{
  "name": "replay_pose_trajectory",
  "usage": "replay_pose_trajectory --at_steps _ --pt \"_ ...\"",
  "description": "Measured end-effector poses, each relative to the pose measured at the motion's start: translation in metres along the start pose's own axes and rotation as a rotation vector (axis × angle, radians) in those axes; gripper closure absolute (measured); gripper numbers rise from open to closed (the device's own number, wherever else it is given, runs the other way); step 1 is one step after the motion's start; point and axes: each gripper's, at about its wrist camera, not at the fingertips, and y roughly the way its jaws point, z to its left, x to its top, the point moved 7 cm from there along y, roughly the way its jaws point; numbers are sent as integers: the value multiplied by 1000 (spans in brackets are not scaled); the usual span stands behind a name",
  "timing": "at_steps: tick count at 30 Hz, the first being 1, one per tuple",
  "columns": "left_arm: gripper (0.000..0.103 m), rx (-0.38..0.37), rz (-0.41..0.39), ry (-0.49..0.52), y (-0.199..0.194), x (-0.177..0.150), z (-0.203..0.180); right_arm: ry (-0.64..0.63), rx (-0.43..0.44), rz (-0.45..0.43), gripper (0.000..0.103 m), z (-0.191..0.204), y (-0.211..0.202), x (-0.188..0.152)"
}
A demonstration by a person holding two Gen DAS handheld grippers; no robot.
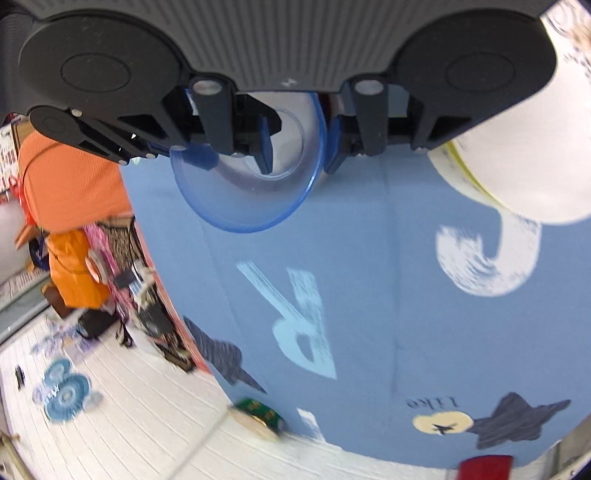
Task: Organize plates and bowls
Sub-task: 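Grasp the blue plastic bowl and lower it into the red bowl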
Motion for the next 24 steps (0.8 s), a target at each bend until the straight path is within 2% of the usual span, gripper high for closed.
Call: replay_pose_trajectory --at_steps 4,10,12,14,15,24 --pt "83 17 29 44 11 -22 -15 38 7 9 62 -10 1 -17" --pt "81 49 35 65 22 -30 -17 46 41 1 62 -13 0 -26" --pt "73 29 35 66 21 -31 -18 53 51 -7 63 -15 -3 -27" --pt "46 5 33 63 21 -31 -20 69 55 -28 63 -18 -9 -26" --pt "42 -10 27 65 21 -30 -21 74 55 -38 63 -19 -12 -25" --pt "38 -1 -109 118 -10 -18 -22 107 -5 -139 62 -39 -41 -29"
